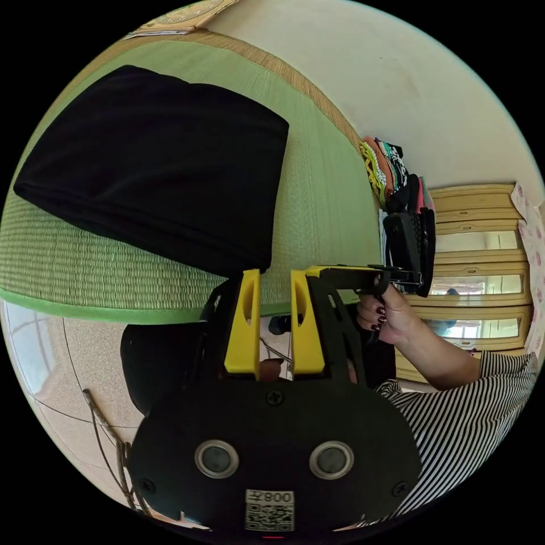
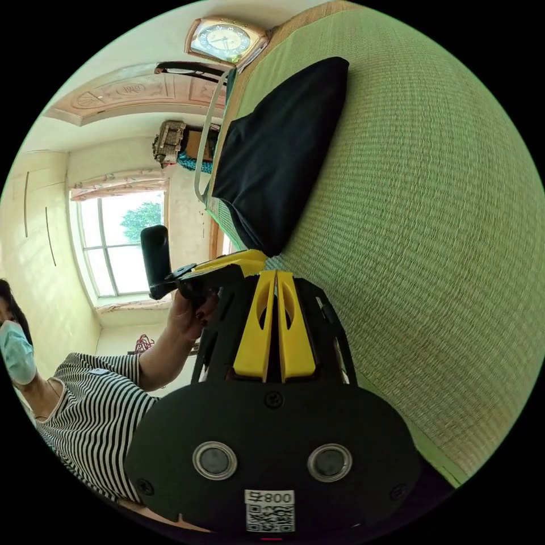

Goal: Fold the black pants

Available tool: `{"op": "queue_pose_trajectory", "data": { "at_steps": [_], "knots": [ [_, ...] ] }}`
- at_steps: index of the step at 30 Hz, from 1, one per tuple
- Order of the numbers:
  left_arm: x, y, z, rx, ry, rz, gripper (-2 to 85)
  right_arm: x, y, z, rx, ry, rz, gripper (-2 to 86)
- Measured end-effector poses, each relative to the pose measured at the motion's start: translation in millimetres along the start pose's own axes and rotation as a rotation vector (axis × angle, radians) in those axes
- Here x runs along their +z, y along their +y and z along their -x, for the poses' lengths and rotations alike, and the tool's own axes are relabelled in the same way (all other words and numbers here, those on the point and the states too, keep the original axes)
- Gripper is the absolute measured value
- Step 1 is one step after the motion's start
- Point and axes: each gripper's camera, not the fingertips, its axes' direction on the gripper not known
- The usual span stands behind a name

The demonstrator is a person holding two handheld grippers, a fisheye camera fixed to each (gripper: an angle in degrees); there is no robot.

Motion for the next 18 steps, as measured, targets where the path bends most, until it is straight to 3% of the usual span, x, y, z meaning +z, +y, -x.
{"op": "queue_pose_trajectory", "data": {
  "at_steps": [4, 18],
  "knots": [
    [3, 0, 17, -0.076, 0.028, -0.026, 3.8, -2, 4, -17, 0.046, -0.04, -0.006, 4.9],
    [-26, 23, 49, 0.013, 0.094, -0.139, 1.3, 25, -36, -60, 0.197, -0.309, -0.081, 8.7]
  ]
}}
